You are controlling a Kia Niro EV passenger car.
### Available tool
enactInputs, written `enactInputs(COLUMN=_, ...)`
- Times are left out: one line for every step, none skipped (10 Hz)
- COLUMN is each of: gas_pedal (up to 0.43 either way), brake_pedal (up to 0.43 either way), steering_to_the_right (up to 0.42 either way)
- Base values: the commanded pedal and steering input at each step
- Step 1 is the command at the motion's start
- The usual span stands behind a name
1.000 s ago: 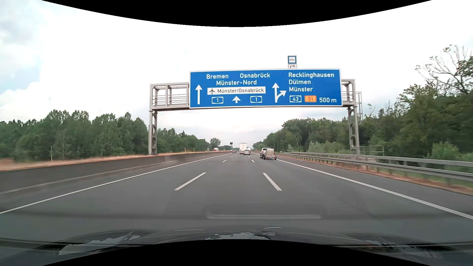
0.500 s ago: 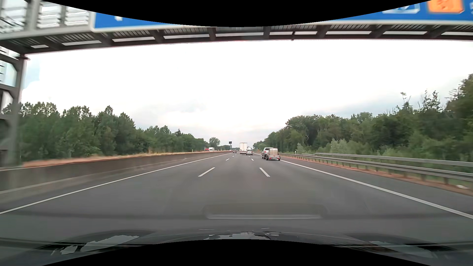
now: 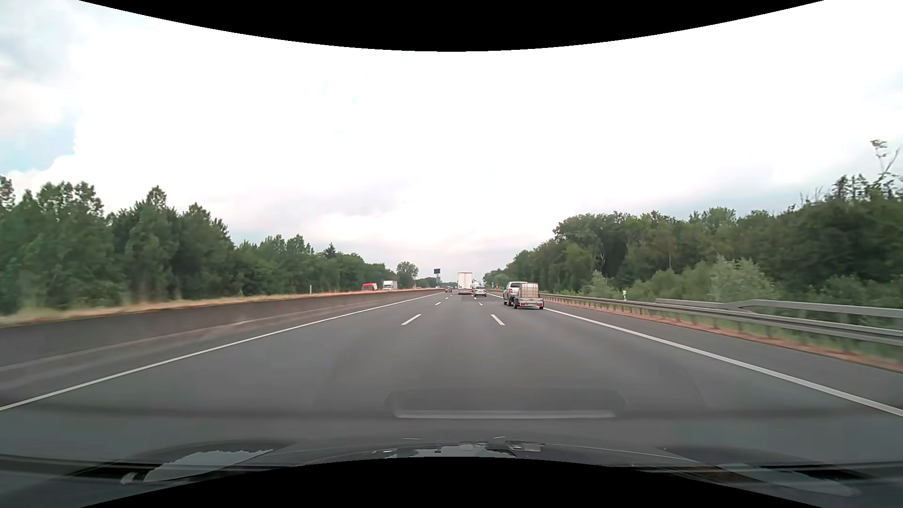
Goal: Follow the waypoints while adhering to traffic rules and regulations
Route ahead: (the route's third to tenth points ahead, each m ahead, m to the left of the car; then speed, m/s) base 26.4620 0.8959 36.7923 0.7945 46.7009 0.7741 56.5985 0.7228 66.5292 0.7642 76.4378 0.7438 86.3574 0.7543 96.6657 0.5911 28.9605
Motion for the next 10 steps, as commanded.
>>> enactInputs(gas_pedal=0.248, brake_pedal=0.000, steering_to_the_right=-0.002)
enactInputs(gas_pedal=0.248, brake_pedal=0.000, steering_to_the_right=-0.001)
enactInputs(gas_pedal=0.248, brake_pedal=0.000, steering_to_the_right=-0.001)
enactInputs(gas_pedal=0.248, brake_pedal=0.000, steering_to_the_right=-0.001)
enactInputs(gas_pedal=0.248, brake_pedal=0.000, steering_to_the_right=-0.001)
enactInputs(gas_pedal=0.248, brake_pedal=0.000, steering_to_the_right=0.000)
enactInputs(gas_pedal=0.248, brake_pedal=0.000, steering_to_the_right=0.000)
enactInputs(gas_pedal=0.248, brake_pedal=0.000, steering_to_the_right=0.000)
enactInputs(gas_pedal=0.248, brake_pedal=0.000, steering_to_the_right=0.000)
enactInputs(gas_pedal=0.248, brake_pedal=0.000, steering_to_the_right=0.000)
